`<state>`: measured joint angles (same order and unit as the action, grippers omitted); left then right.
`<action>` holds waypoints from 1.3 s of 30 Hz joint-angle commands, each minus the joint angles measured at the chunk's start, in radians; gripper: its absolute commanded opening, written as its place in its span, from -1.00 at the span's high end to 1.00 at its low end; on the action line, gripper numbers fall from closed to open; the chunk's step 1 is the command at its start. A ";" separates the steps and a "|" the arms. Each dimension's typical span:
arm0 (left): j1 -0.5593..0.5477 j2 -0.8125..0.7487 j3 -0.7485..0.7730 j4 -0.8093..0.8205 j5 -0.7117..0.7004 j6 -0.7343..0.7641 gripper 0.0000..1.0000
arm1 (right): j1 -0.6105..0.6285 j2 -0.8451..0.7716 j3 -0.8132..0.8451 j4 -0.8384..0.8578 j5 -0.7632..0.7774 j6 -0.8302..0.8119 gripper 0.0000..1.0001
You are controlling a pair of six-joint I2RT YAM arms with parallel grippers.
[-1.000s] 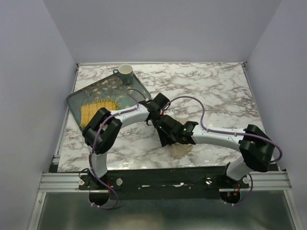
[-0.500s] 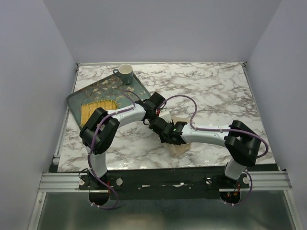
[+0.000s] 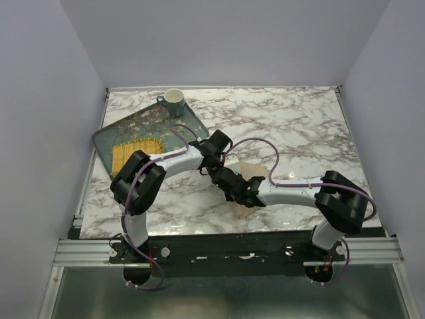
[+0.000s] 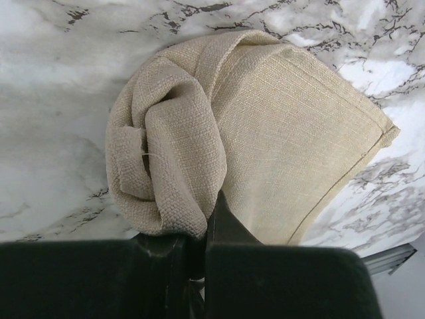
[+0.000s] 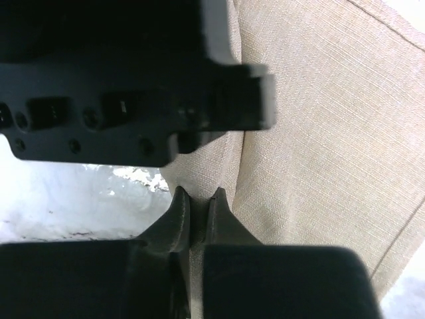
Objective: Fold the napkin, place the utensils inside, and roll it up
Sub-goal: Roll the napkin with the utensil
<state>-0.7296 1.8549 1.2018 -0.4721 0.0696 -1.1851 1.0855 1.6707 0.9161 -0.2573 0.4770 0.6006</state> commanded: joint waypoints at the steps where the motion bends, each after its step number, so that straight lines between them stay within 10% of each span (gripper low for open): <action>1: -0.024 0.023 -0.050 -0.105 -0.022 0.048 1.00 | -0.007 0.003 -0.134 0.081 -0.221 0.027 0.99; 3: -0.022 0.015 -0.050 -0.085 -0.011 0.097 0.90 | -0.019 -0.017 -0.186 0.117 -0.279 0.024 0.99; 7: -0.018 -0.037 -0.082 -0.010 -0.042 0.159 -0.05 | -0.117 -0.063 -0.301 0.301 -0.461 0.022 0.99; 16: 0.015 -0.210 -0.113 0.061 -0.134 0.332 -0.83 | -0.367 -0.028 -0.441 0.541 -0.906 0.002 0.99; 23: 0.036 -0.401 -0.217 0.133 -0.148 0.467 -0.82 | -0.472 0.104 -0.442 0.615 -1.101 -0.019 0.99; 33: 0.062 -0.324 -0.271 0.300 0.185 0.433 0.13 | -0.553 0.218 -0.309 0.423 -1.207 -0.076 0.89; 39: 0.096 -0.228 -0.260 0.328 0.179 0.424 0.28 | -0.556 0.196 -0.255 0.293 -1.131 -0.134 0.88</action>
<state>-0.6605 1.5749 0.9356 -0.2020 0.2134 -0.7570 0.5243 1.8156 0.6758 0.3595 -0.7925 0.5678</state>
